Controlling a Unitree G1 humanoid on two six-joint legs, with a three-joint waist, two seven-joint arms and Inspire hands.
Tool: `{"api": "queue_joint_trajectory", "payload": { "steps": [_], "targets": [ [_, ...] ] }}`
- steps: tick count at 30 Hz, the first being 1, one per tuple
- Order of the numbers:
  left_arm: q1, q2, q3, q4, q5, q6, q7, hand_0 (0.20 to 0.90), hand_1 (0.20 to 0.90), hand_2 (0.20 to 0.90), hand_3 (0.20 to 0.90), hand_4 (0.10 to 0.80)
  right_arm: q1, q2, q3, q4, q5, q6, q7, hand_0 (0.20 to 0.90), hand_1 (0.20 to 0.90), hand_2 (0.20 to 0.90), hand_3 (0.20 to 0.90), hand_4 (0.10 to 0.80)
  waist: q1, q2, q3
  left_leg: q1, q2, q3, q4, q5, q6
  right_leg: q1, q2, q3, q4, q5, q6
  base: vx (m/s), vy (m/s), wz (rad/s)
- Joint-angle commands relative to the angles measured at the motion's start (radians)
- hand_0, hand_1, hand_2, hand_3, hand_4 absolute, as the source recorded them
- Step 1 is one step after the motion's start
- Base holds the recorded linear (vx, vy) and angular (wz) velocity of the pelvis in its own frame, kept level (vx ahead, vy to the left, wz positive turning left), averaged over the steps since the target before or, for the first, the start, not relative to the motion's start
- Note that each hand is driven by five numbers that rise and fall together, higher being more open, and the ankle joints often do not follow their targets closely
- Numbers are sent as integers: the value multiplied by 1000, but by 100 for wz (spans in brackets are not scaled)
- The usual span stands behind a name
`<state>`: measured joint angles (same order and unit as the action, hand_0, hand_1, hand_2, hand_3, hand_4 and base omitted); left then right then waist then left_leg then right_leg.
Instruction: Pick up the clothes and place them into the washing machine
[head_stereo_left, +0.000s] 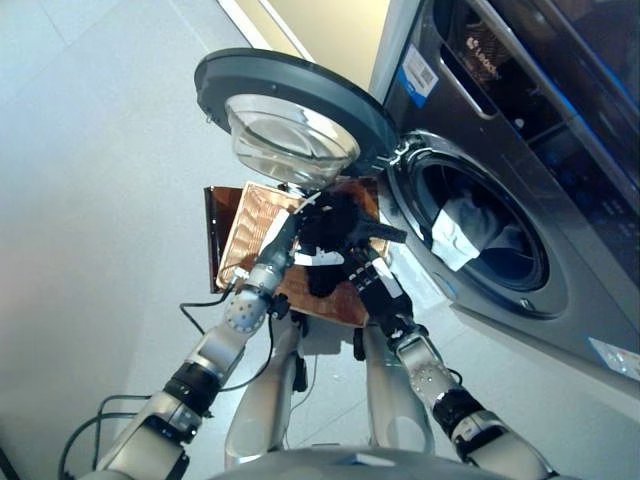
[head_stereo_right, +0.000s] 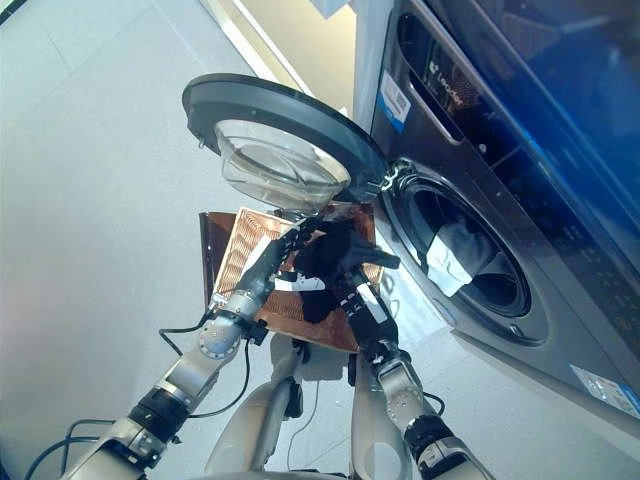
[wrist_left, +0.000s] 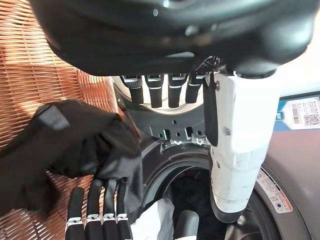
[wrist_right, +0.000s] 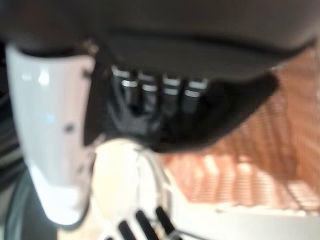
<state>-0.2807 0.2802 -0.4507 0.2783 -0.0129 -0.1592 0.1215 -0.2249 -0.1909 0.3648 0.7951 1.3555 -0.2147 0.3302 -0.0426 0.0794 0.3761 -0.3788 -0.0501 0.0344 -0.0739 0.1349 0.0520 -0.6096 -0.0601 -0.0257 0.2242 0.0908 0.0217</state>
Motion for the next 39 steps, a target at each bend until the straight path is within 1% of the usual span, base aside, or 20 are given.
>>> {"api": "queue_joint_trajectory", "payload": {
  "steps": [1,9,10,11,12,13,15,16,17,20,23,25,27,28,29,30,34,35,36,39],
  "targets": [
    [-4,-31,12,-49,-8,-79,16,900,900,900,900,800,54,57,68,-127,22,4,66,900,900,900,900,800,10,-3,-80,-11,-27,-34,-13,-74,-50,-74,29,0,33,-40,20,0,0,0],
    [1,-28,15,-49,-7,-77,16,900,900,900,900,800,61,46,66,-124,8,1,59,900,900,900,900,800,11,-6,-78,-13,-27,-36,-13,-73,-49,-75,25,-3,33,-39,19,0,0,0],
    [2,-29,16,-47,-9,-76,16,900,900,900,900,800,59,43,65,-114,-8,-3,51,900,900,900,900,800,11,-6,-79,-13,-28,-35,-13,-73,-49,-75,25,-2,32,-39,19,0,0,0],
    [5,-27,22,-46,-14,-75,17,900,900,900,900,800,52,33,65,-87,-72,-9,25,900,900,900,900,800,12,-7,-79,-13,-29,-34,-13,-73,-48,-77,26,0,34,-38,20,0,0,0],
    [5,-27,22,-46,-14,-75,17,900,900,900,900,800,52,33,65,-87,-72,-9,25,900,900,900,900,800,12,-7,-79,-13,-29,-34,-13,-73,-48,-77,26,0,34,-38,20,0,0,0],
    [8,-24,26,-47,-15,-74,17,900,900,900,900,800,46,23,65,-71,-135,-20,-1,900,900,900,900,800,13,-9,-79,-13,-28,-35,-13,-73,-48,-79,26,0,37,-38,19,0,0,0],
    [24,-17,46,-40,-20,-78,42,900,900,900,900,800,35,-10,61,-48,-387,-64,-143,900,900,900,900,800,14,-15,-75,-17,-27,-32,-13,-71,-46,-83,25,-1,38,-35,19,0,0,0],
    [24,-17,46,-40,-20,-78,42,900,900,900,900,800,35,-10,61,-48,-388,-64,-144,900,900,900,900,800,14,-15,-75,-17,-27,-33,-13,-71,-46,-82,25,-2,38,-35,19,0,0,0],
    [26,-16,49,-35,-17,-79,57,900,900,900,900,800,32,-20,63,-55,-448,-68,-180,900,900,900,900,800,14,-17,-73,-18,-27,-32,-13,-70,-45,-82,25,-2,37,-34,19,0,0,0],
    [46,-1,65,-32,0,-78,105,900,900,900,900,800,25,-76,114,-135,-756,-68,-320,900,900,900,900,800,16,-19,-63,-22,-26,-34,-13,-64,-43,-80,25,-5,34,-33,20,-13,-13,5],
    [66,8,73,-25,-22,-98,160,900,900,900,900,800,21,-103,131,-184,-837,-71,-381,900,900,900,900,800,19,-19,-55,-20,-26,-38,-13,-59,-42,-77,24,-9,33,-32,21,-2,-5,6],
    [110,-1,97,-17,-92,-132,204,900,900,900,900,800,13,-92,140,-182,-868,-79,-434,900,900,900,900,800,26,-16,-52,-22,-25,-43,-13,-54,-41,-75,22,-13,31,-31,21,-4,3,8],
    [120,-2,104,-10,-109,-139,214,900,900,900,900,800,5,-87,144,-179,-889,-79,-454,900,900,900,900,800,30,-15,-50,-23,-25,-43,-13,-53,-41,-75,21,-15,30,-30,21,-9,3,5],
    [132,-3,110,1,-126,-146,223,900,900,900,900,800,-1,-86,154,-189,-921,-79,-472,900,900,900,900,800,32,-14,-48,-23,-26,-44,-13,-52,-41,-76,20,-17,31,-30,22,-19,13,5],
    [152,-1,125,23,-151,-157,237,900,900,900,900,800,-19,-95,178,-216,-1024,-76,-520,900,900,900,900,800,38,-11,-43,-24,-25,-46,-13,-49,-40,-76,19,-19,31,-30,23,-19,13,6],
    [152,-1,125,23,-151,-157,236,900,900,900,900,800,-19,-95,178,-216,-1024,-76,-520,900,900,900,900,800,37,-10,-43,-24,-25,-46,-13,-49,-40,-76,19,-19,31,-30,23,-21,14,5],
    [188,6,147,50,-199,-183,247,900,900,900,900,800,-56,-119,223,-268,-1196,-54,-592,900,900,900,900,800,48,-7,-28,-24,-28,-55,-13,-41,-39,-72,13,-32,32,-30,25,-20,6,11],
    [188,6,147,50,-199,-183,247,900,900,900,900,800,-56,-119,223,-268,-1196,-54,-592,900,900,900,900,800,48,-7,-28,-24,-28,-55,-13,-41,-39,-72,13,-32,32,-30,25,-21,21,14],
    [195,8,152,67,-208,-191,256,900,900,900,900,800,-74,-109,232,-257,-1222,-49,-620,900,900,900,900,800,55,-5,-25,-25,-29,-58,-13,-38,-39,-70,11,-35,30,-29,26,-18,10,11],
    [203,-3,171,95,-244,-197,276,900,900,900,900,800,-109,-78,247,-238,-1230,-44,-653,900,900,900,900,800,65,-3,-17,-30,-31,-65,-13,-34,-39,-66,6,-42,25,-26,26,-22,5,12]
  ]
}}
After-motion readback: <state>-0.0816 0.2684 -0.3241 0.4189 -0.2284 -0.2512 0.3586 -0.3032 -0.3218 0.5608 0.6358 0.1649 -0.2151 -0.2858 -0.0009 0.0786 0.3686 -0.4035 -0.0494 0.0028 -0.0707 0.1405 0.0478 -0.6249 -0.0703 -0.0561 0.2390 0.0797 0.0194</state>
